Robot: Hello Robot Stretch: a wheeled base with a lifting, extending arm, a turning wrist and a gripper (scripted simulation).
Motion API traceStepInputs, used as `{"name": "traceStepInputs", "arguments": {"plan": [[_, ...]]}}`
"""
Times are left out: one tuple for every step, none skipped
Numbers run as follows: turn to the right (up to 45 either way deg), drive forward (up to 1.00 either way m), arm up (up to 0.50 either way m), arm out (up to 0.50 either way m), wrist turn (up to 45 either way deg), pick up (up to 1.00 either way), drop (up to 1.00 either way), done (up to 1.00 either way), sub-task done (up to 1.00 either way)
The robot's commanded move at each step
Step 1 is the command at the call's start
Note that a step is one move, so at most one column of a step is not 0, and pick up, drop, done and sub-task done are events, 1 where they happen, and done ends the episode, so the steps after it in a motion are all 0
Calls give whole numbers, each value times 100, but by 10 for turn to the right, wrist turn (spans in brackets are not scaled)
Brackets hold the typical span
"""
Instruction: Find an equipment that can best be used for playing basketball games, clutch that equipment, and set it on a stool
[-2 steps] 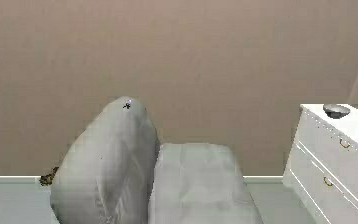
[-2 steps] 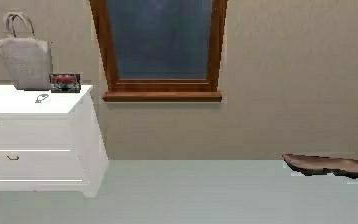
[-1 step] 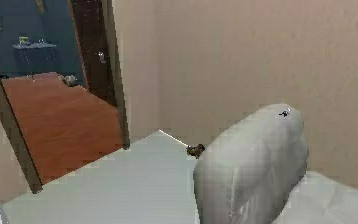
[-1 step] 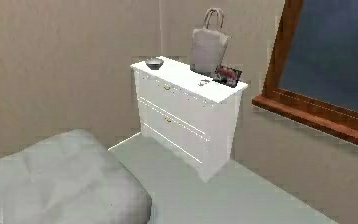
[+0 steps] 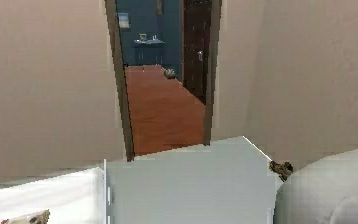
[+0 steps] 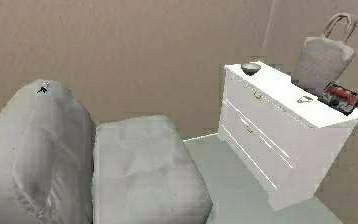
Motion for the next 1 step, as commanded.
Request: {"name": "traceStepInputs", "arguments": {"plan": [[-30,0,0,0,0,0,0,0,0]]}}
